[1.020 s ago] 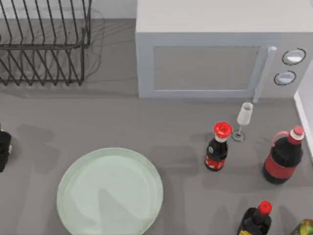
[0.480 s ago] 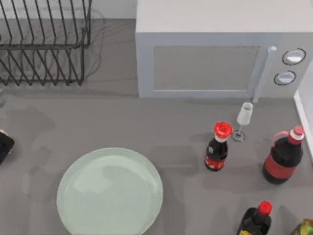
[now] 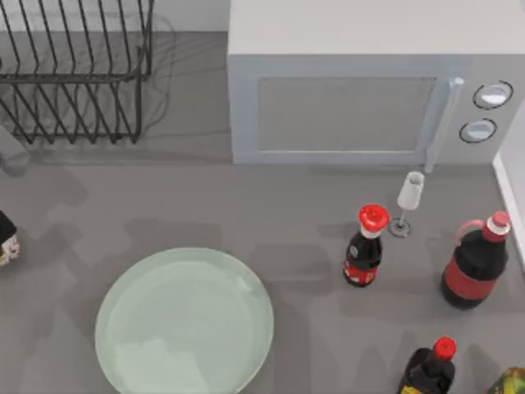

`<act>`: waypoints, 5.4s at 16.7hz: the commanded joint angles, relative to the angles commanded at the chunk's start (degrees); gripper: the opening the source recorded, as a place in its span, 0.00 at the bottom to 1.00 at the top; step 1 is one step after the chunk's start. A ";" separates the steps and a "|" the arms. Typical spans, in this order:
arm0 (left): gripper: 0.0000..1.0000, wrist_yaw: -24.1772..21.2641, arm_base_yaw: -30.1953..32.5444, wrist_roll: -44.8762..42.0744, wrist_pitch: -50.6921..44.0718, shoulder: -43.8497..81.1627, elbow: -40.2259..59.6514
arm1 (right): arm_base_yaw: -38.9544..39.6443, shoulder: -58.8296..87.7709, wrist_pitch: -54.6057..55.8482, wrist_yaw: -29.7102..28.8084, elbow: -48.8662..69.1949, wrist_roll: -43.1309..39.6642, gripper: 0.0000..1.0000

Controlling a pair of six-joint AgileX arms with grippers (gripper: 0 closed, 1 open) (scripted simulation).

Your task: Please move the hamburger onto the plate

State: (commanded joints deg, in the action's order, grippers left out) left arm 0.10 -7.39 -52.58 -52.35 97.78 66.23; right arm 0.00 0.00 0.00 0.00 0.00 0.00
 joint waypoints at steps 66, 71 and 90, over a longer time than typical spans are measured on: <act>0.00 -1.56 -0.50 -5.17 -13.29 7.74 15.66 | 0.00 0.00 0.00 0.00 0.00 0.00 1.00; 0.00 -0.73 6.50 6.23 -14.17 7.01 15.52 | 0.00 0.00 0.00 0.00 0.00 0.00 1.00; 0.00 0.28 46.15 135.71 -17.98 6.24 6.44 | 0.00 0.00 0.00 0.00 0.00 0.00 1.00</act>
State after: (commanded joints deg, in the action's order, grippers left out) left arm 0.38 38.76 83.12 -70.33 104.02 72.66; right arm 0.00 0.00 0.00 0.00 0.00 0.00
